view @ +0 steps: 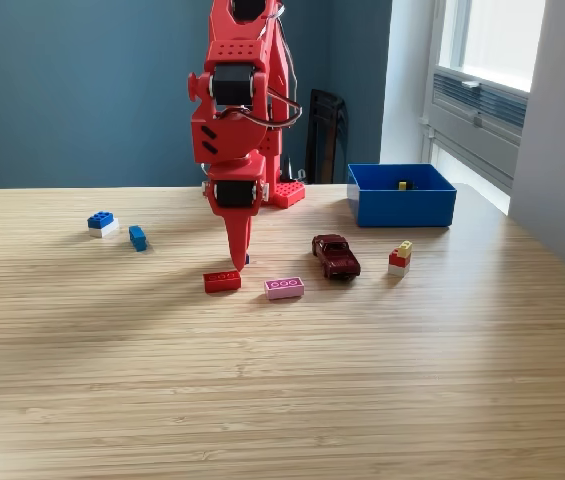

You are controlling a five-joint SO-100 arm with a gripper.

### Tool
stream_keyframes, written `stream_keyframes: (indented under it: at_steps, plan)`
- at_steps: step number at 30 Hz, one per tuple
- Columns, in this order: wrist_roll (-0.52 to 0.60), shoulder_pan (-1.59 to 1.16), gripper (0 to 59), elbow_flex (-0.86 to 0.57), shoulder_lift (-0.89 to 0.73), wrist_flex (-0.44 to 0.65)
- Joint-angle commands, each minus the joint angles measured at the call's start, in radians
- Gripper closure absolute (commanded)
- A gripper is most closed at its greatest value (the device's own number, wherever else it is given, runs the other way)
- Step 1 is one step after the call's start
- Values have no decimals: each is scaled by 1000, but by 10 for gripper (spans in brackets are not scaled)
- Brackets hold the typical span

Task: Grasp a lego block and put it in the bin.

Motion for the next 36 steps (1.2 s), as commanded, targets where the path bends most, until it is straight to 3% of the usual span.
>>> stream_keyframes:
  at_steps: [1, 7, 13, 36]
  plan:
    - [6, -2, 432, 6, 8, 5]
    - [8, 6, 461, 11, 8, 6]
    - [26, 8, 585, 6, 9, 6]
    - [55, -11, 585, -204, 11, 121]
